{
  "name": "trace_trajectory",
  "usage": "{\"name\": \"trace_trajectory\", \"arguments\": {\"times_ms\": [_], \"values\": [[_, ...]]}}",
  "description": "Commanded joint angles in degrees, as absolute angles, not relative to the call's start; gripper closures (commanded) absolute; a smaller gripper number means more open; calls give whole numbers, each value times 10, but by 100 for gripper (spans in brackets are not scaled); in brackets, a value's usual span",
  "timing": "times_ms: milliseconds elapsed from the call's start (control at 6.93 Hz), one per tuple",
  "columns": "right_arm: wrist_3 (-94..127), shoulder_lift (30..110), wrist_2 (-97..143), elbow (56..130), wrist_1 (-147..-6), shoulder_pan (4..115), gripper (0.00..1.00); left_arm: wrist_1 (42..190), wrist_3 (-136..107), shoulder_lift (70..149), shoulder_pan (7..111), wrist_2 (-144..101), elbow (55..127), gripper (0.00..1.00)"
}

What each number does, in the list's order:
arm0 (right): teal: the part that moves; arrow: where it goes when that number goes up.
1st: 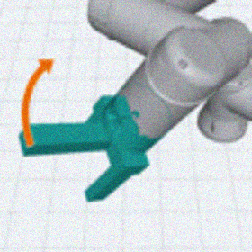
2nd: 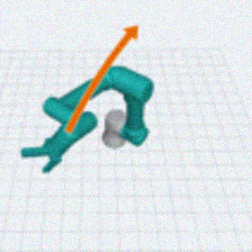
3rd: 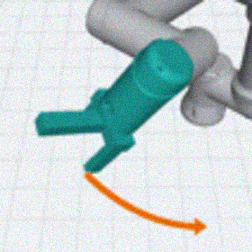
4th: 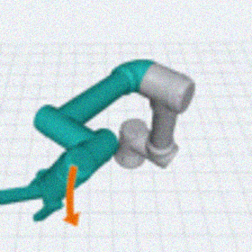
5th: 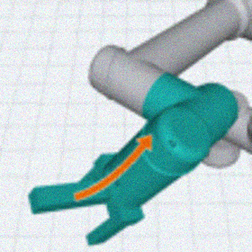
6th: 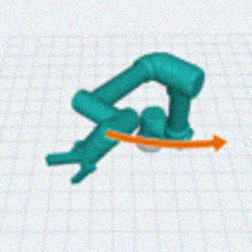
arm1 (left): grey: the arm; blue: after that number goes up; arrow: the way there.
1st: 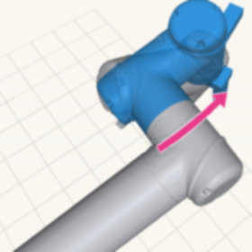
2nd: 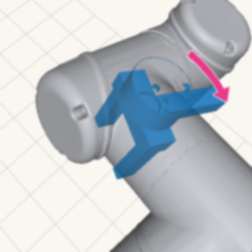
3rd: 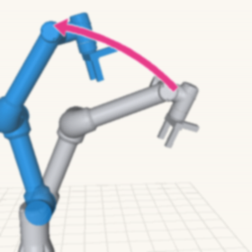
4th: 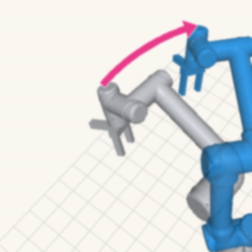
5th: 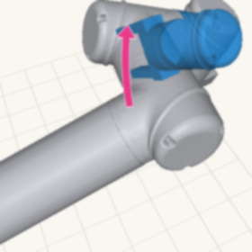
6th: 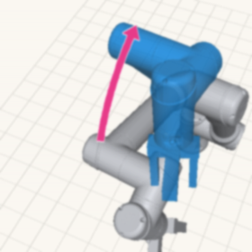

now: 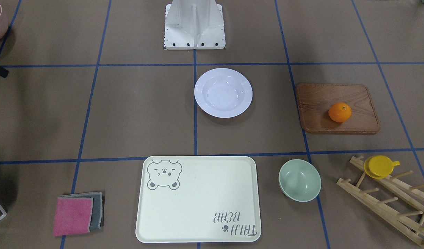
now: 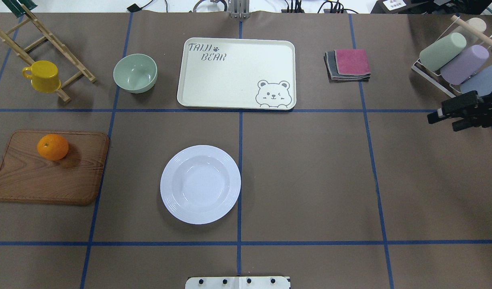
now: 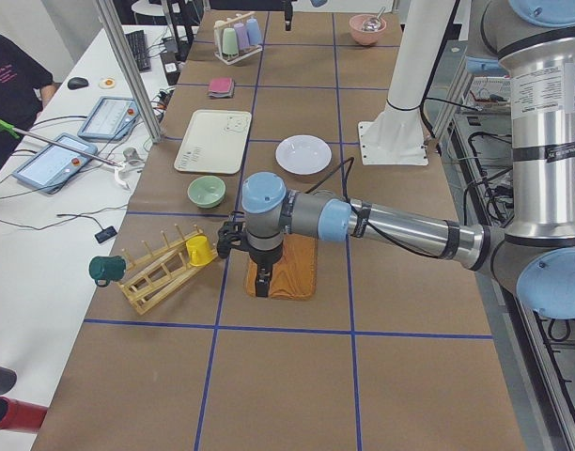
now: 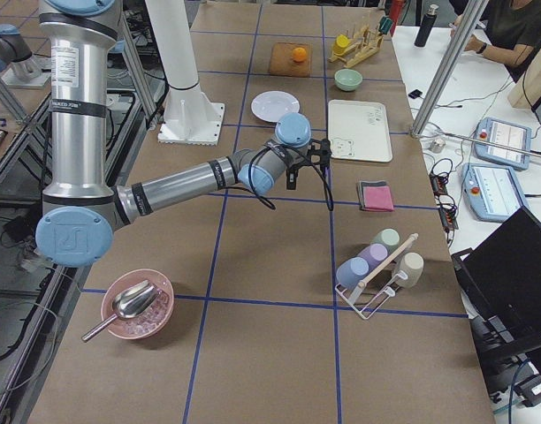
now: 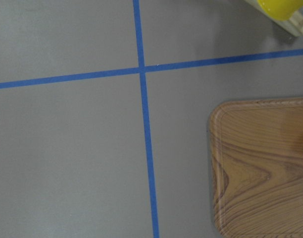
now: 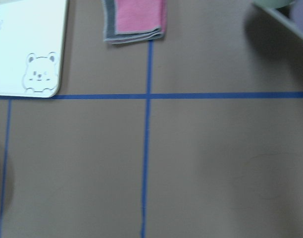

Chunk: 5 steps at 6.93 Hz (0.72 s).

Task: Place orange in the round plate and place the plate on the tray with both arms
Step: 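Reach the left gripper to the orange while the right nears the plate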

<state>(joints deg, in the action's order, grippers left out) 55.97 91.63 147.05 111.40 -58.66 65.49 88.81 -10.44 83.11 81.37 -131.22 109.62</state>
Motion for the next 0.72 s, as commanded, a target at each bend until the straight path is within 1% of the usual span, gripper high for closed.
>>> {"name": "trace_trajectory", "arguments": {"times_ms": [0, 144, 288, 577], "values": [[699, 868, 1456, 1114, -519, 584, 12, 907, -188, 855, 761, -1312, 1101, 2], [856, 849, 1391, 1106, -405, 512, 11, 951, -255, 858, 723, -1312, 1100, 2], [954, 823, 1287, 1101, -349, 430, 1, 974, -301, 862, 706, -1311, 1097, 1], [976, 796, 1170, 1101, -349, 323, 0, 975, -373, 897, 649, -1306, 1093, 1]]}}
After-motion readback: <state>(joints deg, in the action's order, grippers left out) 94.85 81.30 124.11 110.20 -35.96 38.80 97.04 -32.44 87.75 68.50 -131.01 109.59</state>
